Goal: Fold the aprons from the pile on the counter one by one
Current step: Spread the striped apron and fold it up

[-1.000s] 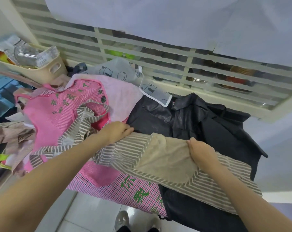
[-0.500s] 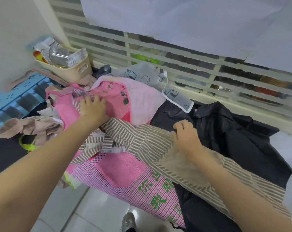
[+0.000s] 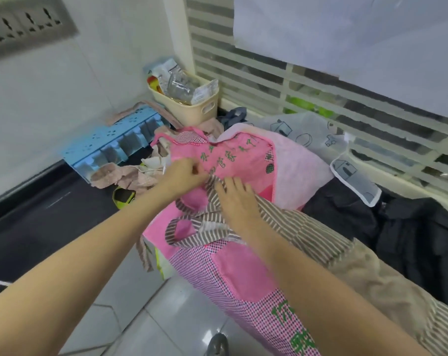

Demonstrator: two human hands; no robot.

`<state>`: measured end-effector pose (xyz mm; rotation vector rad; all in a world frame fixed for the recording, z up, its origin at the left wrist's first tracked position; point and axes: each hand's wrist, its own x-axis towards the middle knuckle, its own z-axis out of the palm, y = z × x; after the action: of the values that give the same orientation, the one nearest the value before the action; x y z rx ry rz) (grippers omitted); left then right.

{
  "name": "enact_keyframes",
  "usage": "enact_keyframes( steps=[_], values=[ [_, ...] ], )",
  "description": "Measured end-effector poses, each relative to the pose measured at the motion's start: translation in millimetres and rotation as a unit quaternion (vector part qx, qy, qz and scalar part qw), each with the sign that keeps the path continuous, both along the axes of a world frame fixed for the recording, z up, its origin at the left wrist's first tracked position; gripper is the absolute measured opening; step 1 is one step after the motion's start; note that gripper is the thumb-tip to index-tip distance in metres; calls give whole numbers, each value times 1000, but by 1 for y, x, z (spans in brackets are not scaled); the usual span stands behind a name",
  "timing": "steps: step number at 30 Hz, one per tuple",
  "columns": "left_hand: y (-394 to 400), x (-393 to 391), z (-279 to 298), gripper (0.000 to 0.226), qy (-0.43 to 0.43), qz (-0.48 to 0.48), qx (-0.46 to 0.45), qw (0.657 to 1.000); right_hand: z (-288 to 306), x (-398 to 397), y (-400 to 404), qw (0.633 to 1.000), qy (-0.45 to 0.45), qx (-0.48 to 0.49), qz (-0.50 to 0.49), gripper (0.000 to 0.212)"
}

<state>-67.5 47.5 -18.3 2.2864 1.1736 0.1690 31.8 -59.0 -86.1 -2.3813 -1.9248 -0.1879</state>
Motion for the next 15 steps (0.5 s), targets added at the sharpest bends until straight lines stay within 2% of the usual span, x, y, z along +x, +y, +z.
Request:
enact_keyframes(
  steps=[1,2,4,5,7,8,9,11,12,14,15],
  values=[
    [0,-1,0,12,1,-9,-21,1000,5,4,7,999,26,26,-11,47],
    [3,-3,-3,21,29,-11,-25,999,13,7,14,994,94,44,-16,33],
    [8,-6,-12,51,94,17,-31,995,28,20,22,961,272,43,-26,19],
    [11,-9,-16,52,87,51,-56,993,35,24,23,945,322,44,-36,17],
    [12,-9,-14,28,-2,99,-191,977,44,31,20,925,365,94,-54,16],
    [11,-7,-11,16,-46,108,-275,954,48,34,16,911,390,120,-61,18],
    [11,-5,-5,13,-90,118,-344,927,49,35,13,897,417,129,-61,21],
    [16,1,14,17,-184,130,-408,885,51,37,6,890,442,101,-48,37],
    [21,3,27,16,-205,124,-398,886,52,38,3,902,426,64,-29,48],
    [33,3,59,4,-165,65,-328,928,46,42,-5,935,354,-34,-2,70],
    [39,2,77,7,-115,15,-270,956,44,44,-10,946,314,-76,-9,78]
  ],
)
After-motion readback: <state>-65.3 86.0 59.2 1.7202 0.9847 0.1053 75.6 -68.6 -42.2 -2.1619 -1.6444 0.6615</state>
